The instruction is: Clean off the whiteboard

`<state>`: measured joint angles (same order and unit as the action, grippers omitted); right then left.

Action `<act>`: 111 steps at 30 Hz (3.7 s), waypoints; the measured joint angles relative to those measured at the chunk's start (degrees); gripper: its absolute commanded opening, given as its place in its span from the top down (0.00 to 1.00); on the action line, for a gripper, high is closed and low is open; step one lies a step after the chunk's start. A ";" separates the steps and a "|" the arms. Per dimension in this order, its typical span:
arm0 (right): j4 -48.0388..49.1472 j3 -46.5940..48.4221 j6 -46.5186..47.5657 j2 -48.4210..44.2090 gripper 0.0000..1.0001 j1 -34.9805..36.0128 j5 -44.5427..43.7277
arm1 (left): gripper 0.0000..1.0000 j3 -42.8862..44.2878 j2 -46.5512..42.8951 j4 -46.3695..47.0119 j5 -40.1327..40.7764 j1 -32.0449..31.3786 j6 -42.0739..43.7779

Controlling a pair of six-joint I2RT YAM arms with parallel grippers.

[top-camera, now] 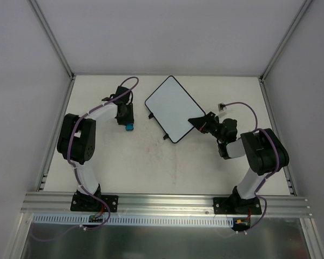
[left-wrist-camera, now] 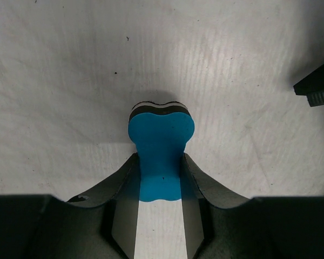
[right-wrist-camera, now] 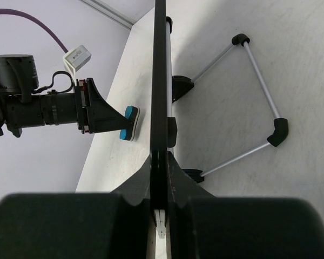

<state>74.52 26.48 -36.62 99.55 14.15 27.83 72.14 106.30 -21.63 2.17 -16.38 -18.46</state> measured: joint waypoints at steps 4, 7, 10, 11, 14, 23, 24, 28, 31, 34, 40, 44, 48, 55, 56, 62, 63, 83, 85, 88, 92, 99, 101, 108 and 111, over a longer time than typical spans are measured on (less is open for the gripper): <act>0.00 0.00 -0.02 0.00 1.00 0.00 -0.02 | 0.82 0.26 1.05 -1.40 0.20 0.37 0.09; 0.00 0.00 -0.02 0.00 1.00 0.00 0.00 | 0.75 0.48 1.49 -1.81 0.52 0.37 0.11; 0.00 0.00 -0.02 0.00 1.00 0.00 0.00 | 0.57 0.68 1.49 -1.86 1.03 0.37 0.22; 0.00 0.00 -0.02 0.00 1.00 0.00 0.00 | 0.53 0.70 1.49 -1.81 1.18 0.37 0.22; 0.00 0.00 0.00 0.00 1.00 0.00 0.00 | 0.43 0.70 1.49 -1.86 1.51 0.37 0.46; 0.00 0.00 -0.02 0.00 1.00 0.00 0.00 | 0.30 0.68 1.33 -1.86 2.75 0.37 0.46; 0.00 0.00 0.00 0.00 1.00 0.00 0.00 | 0.29 0.57 1.03 -1.84 3.06 0.37 0.44; 0.00 0.00 -0.02 0.00 1.00 0.00 0.00 | 0.26 -2.23 -3.39 -1.22 4.33 0.37 0.07; 0.00 0.00 0.00 0.00 1.00 0.00 0.00 | 0.22 -5.46 -9.33 0.59 4.59 0.37 0.00; 0.00 0.00 -0.02 0.00 0.98 0.00 0.00 | 0.13 -9.66 -16.04 4.22 5.27 0.37 -0.35; 0.02 0.00 -0.22 0.00 0.90 0.02 0.11 | 0.05 -24.26 -27.12 15.08 5.99 0.37 -2.21; 0.04 0.09 -0.46 0.04 0.86 0.11 0.63 | 0.01 -31.50 -31.76 19.32 6.95 0.37 -3.13; 0.00 0.31 -0.74 0.28 0.77 0.35 1.14 | 0.01 -35.63 -36.50 23.52 7.63 0.37 -3.50; -0.22 0.31 -1.07 0.31 0.53 0.63 1.60 | 0.01 -37.44 -39.74 27.96 8.44 0.37 -3.85; -0.22 0.31 -1.05 0.31 0.47 0.63 1.60 | 0.01 -37.57 -39.80 28.35 8.41 0.37 -3.91; -0.24 0.24 -1.38 0.63 0.01 0.63 1.51 | 0.01 -39.26 -41.11 29.99 8.41 0.37 -4.42; -0.20 0.20 -1.27 0.63 0.01 0.63 1.46 | 0.01 -39.52 -41.44 30.01 8.41 0.37 -4.48; -0.61 -6.91 2.03 -6.12 0.01 0.72 -3.08 | 0.01 -43.10 -46.75 32.70 8.48 0.37 -4.57; -0.96 -8.31 3.28 -9.55 0.01 0.72 -4.50 | 0.01 -43.36 -47.15 33.00 8.52 0.37 -4.57; -3.43 -9.88 5.38 -16.35 0.01 0.72 -7.32 | 0.01 -44.09 -47.95 32.96 8.74 0.37 -4.63; -10.51 -11.54 8.22 -27.43 0.01 0.72 -10.32 | 0.01 -44.76 -49.16 32.72 8.96 0.37 -4.83; -33.16 -14.49 16.15 -54.21 0.01 0.72 -15.10 | 0.01 -47.19 -55.65 30.45 8.83 0.37 -6.47; -38.95 -14.60 18.51 -61.48 0.01 0.72 -16.11 | 0.01 -48.28 -57.86 29.59 8.35 0.37 -7.04; -60.26 -14.49 26.40 -77.85 0.01 0.92 -23.06 | 0.01 -49.66 -61.46 27.34 4.39 0.37 -8.48; -67.91 -14.49 28.63 -78.05 0.01 0.98 -26.29 | 0.01 -49.70 -62.55 25.27 3.34 0.37 -8.52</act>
<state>6.61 11.99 -7.99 21.50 15.14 1.54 22.44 43.75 3.64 5.52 -16.01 -26.98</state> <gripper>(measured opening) 0.988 0.990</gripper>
